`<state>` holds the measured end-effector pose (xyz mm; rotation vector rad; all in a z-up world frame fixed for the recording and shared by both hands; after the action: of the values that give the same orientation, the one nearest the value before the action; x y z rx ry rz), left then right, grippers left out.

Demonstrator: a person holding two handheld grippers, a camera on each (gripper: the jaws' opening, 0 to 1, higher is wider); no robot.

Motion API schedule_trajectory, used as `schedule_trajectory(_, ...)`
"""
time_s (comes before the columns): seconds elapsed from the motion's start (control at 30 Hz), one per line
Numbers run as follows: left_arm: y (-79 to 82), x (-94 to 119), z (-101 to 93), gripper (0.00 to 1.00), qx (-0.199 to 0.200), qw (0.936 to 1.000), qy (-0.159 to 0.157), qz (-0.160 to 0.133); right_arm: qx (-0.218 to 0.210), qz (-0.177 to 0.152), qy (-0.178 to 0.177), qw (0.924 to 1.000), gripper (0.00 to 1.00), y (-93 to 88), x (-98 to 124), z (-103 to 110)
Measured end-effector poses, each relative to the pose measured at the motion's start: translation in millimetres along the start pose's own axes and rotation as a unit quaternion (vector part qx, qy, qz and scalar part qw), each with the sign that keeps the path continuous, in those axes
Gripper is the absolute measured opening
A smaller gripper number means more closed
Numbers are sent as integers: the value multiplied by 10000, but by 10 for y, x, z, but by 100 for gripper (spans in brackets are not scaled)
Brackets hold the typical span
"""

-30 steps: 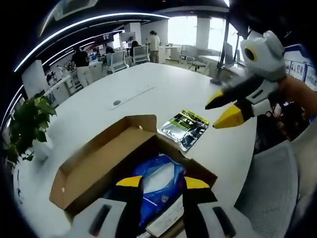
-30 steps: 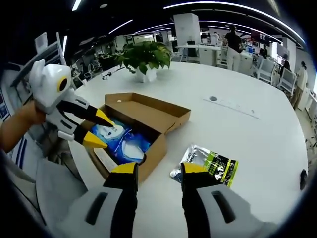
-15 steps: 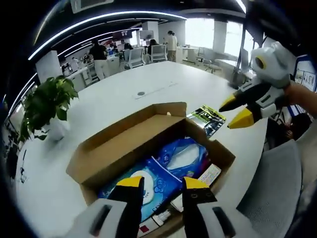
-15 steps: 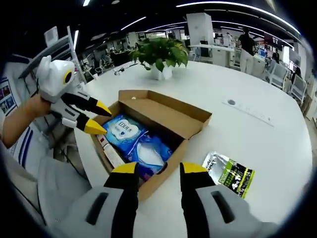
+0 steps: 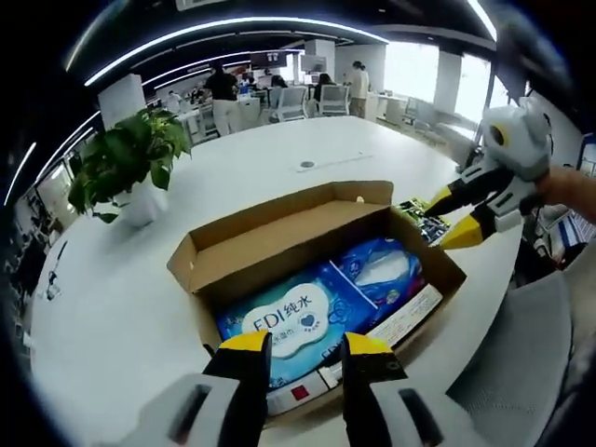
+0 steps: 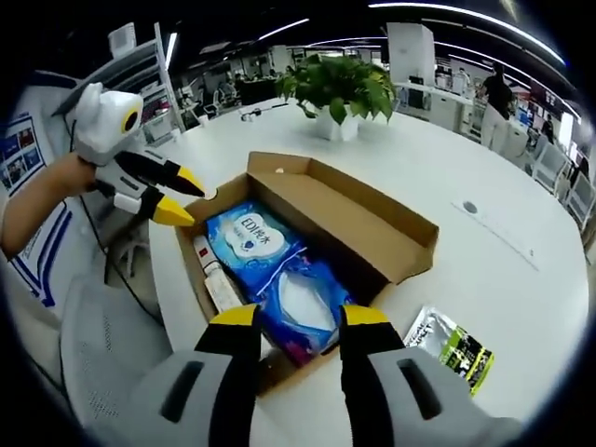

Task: Operate the shoe box by opening the lid, removing the specified soft item, and placing it in the target area until the item is outside and the box remains undamaged.

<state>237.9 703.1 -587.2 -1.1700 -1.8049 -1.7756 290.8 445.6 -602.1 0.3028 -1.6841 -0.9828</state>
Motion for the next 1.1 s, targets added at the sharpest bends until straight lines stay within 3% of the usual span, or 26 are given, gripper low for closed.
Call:
schedule_trajectory(0.27,-155,63,265,30,382,9985,397,78,305,69,190,9993,31,78,-262,38)
schedule_trajectory(0.63,-373,21,528,27,888,9934,701,198,572,189,355,9976,31,114,-558,50)
schedule_trajectory(1.1,-515,-81,686,11,1607,9840,740,230,94,131,552,9983,29,153,-935,19)
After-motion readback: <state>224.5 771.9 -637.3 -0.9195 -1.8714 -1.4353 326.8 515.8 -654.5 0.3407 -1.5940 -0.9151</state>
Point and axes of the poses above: the point that each gripper's makers call its tool centre point, and the gripper's own axes: x roughly backward along the fingers, z roughly to its left, y roughly out of its top, the point moved 10 cm from there along x, roughly backward along the fingers, and after that the axes turned 13 degrees about x, right-handed, at the moved point
